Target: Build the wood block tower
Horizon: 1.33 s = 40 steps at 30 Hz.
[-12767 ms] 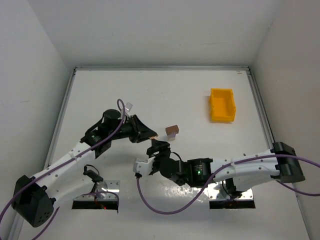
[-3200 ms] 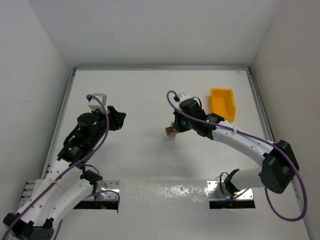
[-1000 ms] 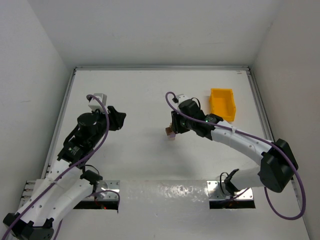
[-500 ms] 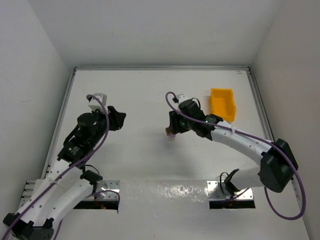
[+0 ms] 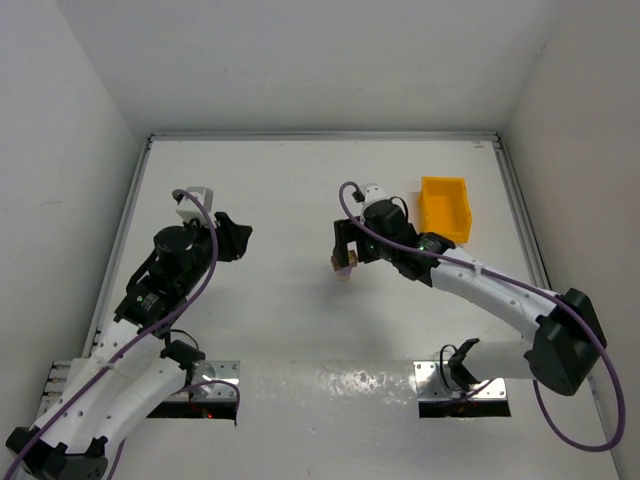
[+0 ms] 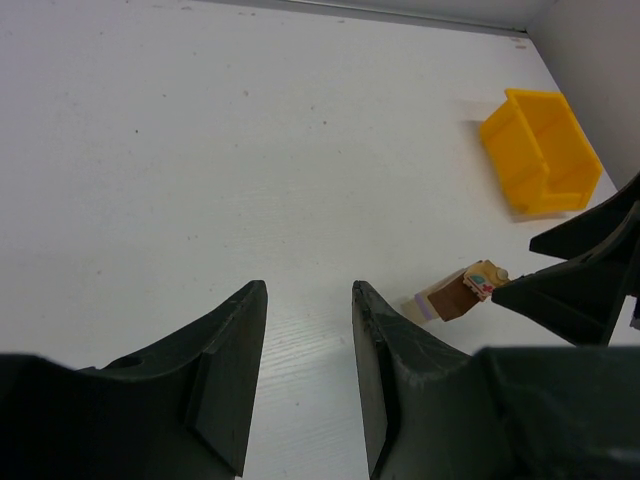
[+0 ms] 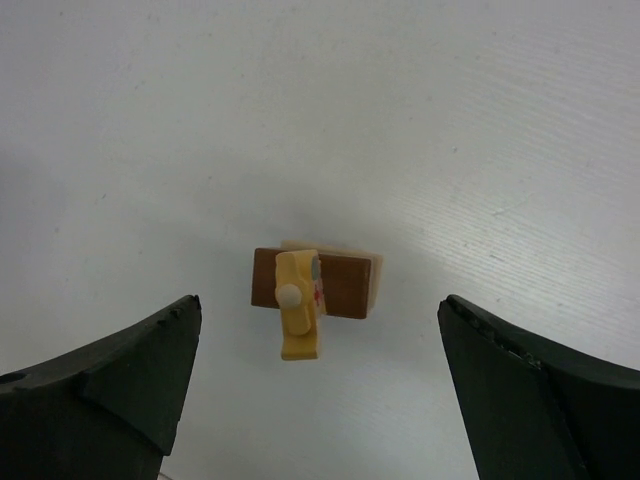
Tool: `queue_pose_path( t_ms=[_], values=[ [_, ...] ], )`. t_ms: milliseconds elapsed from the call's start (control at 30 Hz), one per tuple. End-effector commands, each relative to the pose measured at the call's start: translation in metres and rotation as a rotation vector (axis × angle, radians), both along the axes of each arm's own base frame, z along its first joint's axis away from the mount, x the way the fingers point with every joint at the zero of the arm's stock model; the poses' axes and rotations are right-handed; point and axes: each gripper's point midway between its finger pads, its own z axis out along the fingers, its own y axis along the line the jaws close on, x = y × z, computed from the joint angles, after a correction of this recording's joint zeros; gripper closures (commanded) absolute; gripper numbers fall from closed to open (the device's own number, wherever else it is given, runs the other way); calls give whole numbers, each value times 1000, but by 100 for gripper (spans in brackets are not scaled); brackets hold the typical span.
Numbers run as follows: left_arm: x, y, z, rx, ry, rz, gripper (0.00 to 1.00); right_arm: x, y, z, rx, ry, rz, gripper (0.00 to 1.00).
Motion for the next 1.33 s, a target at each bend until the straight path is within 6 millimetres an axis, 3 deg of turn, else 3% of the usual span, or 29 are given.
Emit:
queue_pose_path(
  t_ms=[0, 100, 133, 167, 233, 267, 333, 433, 467, 733, 900, 933, 1300],
  values=[
    [2, 1, 13, -21, -49, 3, 63, 14, -10, 29, 21, -130, -65, 1],
    [2, 1, 14, -20, -53, 2, 63, 22, -34, 49, 2, -257, -154, 1],
    [2, 0, 15, -19, -53, -3, 63, 22, -46, 70, 27, -338, -194, 1],
    [2, 1, 15, -18, -53, -3, 63, 20, -68, 59, -12, -379, -264, 1],
    [0, 1, 19, -18, -66, -9, 63, 17, -90, 99, 87, -555, -347, 1],
    [-1, 1, 20, -21, -70, -13, 62, 12, -109, 89, 61, -581, -409, 1],
    [-6, 1, 28, -27, -101, -22, 62, 4, -131, 101, 99, -665, -484, 1],
    [-10, 3, 35, -36, -129, -24, 62, -3, -144, 101, 100, -677, -520, 1],
    [-10, 4, 37, -37, -134, -19, 62, -6, -148, 91, 63, -646, -525, 1],
    [-8, 16, 38, -28, -147, 39, 62, -16, -141, 56, -8, -486, -457, 1],
    [-6, 25, 41, -23, -162, 78, 64, -26, -150, 37, 15, -477, -484, 1],
    [-6, 25, 41, -22, -164, 81, 64, -29, -152, 25, 7, -467, -477, 1],
    [-6, 31, 42, -15, -203, 97, 66, -32, -147, 1, 47, -469, -450, 1]
  ],
)
